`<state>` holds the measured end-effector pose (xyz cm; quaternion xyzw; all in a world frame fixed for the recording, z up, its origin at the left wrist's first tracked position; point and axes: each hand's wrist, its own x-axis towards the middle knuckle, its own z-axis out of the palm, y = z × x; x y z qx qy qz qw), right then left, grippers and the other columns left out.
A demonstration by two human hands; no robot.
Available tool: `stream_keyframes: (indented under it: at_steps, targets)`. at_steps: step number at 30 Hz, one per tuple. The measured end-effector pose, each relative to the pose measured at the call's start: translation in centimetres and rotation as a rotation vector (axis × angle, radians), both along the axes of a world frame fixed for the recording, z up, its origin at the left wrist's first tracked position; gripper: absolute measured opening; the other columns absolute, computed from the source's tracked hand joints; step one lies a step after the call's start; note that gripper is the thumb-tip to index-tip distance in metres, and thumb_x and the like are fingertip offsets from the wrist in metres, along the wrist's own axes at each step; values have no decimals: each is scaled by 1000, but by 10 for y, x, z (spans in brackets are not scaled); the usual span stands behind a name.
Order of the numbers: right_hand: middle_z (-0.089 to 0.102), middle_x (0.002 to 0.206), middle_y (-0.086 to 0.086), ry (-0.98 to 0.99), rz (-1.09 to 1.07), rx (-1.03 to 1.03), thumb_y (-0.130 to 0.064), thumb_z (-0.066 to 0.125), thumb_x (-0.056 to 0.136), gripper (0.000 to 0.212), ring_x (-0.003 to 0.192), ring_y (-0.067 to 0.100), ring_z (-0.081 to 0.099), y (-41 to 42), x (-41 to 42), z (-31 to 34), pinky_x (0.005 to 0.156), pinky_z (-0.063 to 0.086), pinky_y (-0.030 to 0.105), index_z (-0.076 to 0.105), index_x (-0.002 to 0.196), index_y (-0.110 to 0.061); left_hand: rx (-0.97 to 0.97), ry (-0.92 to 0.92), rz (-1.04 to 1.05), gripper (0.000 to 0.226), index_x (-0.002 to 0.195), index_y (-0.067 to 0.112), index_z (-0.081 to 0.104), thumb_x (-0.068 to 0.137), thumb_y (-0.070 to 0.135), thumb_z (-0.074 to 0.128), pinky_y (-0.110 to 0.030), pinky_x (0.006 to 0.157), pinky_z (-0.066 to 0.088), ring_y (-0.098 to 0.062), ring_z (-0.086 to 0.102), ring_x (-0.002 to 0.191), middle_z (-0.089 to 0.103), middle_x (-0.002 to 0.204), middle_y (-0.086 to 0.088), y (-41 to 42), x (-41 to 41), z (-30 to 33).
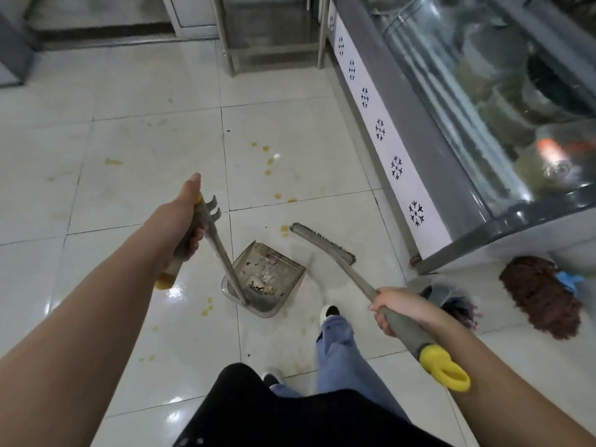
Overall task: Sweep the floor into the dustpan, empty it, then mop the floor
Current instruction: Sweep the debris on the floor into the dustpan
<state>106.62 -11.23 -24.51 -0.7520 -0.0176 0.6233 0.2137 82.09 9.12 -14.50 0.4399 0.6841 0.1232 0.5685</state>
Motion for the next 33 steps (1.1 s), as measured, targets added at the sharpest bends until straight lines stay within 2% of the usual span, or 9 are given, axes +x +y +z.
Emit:
stream_keyframes:
  at_steps: [5, 10, 13, 19, 23, 25, 27, 29, 33]
  targets:
    - [41, 50, 13, -50, 218, -11, 9, 40, 92, 30, 48, 20, 39, 97, 43, -9, 36, 37, 20, 36, 65, -2, -26, 68, 122, 62, 70, 15, 50, 82, 73, 35, -15, 38, 33, -11, 37, 36, 43, 47, 1, 46, 33, 3]
    - [46, 57, 18, -151, 408, -37, 9, 43, 90, 8, 46, 22, 44, 184, 87, -34, 44, 35, 26, 43, 87, 2, -65, 171, 198, 65, 64, 11, 49, 85, 70, 33, -20, 43, 32, -13, 35, 40, 41, 52, -1, 101, 86, -2]
    - [47, 60, 18, -189, 562, -66, 6, 42, 90, 18, 44, 20, 46, 222, 99, -58, 39, 37, 19, 41, 105, -3, -68, 220, 217, 64, 71, 11, 53, 85, 69, 31, -21, 43, 31, -14, 35, 40, 41, 52, -1, 128, 108, -4]
    - [48, 62, 12, -205, 862, -114, -5, 36, 97, 12, 50, 18, 49, 255, 93, -82, 48, 42, 27, 40, 108, -5, -204, 299, 368, 65, 63, 10, 44, 87, 68, 29, -21, 46, 28, -15, 32, 43, 37, 53, -2, 151, 137, -4]
    - [49, 63, 17, -184, 888, -145, -3, 35, 96, 38, 51, 23, 50, 257, 95, -90, 49, 42, 30, 39, 132, 7, -288, 308, 403, 65, 57, 10, 39, 87, 66, 28, -20, 47, 26, -14, 30, 43, 35, 53, -3, 157, 141, 0]
    - [50, 63, 18, -186, 825, -138, -1, 36, 93, 34, 51, 25, 50, 264, 103, -92, 48, 42, 29, 43, 126, 6, -286, 336, 381, 64, 58, 9, 38, 89, 63, 26, -21, 49, 26, -14, 30, 44, 35, 55, -5, 157, 138, -1]
    - [50, 61, 18, -198, 737, -146, 2, 40, 91, 12, 49, 23, 48, 277, 110, -88, 47, 40, 26, 50, 96, 7, -281, 364, 361, 63, 61, 9, 39, 89, 62, 25, -21, 49, 26, -15, 30, 44, 36, 56, -5, 160, 136, -2]
    - [49, 58, 17, -203, 670, -136, 2, 42, 91, 17, 48, 21, 46, 286, 117, -86, 47, 37, 25, 44, 74, 3, -272, 375, 350, 62, 64, 8, 41, 89, 63, 26, -20, 48, 26, -14, 30, 44, 36, 55, -5, 166, 137, -2]
    - [50, 57, 15, -203, 687, -123, 1, 42, 90, 6, 46, 20, 46, 294, 120, -81, 45, 38, 23, 46, 86, 2, -202, 325, 280, 59, 62, 11, 42, 87, 62, 25, -16, 46, 27, -14, 30, 38, 39, 33, 0, 185, 146, -7]
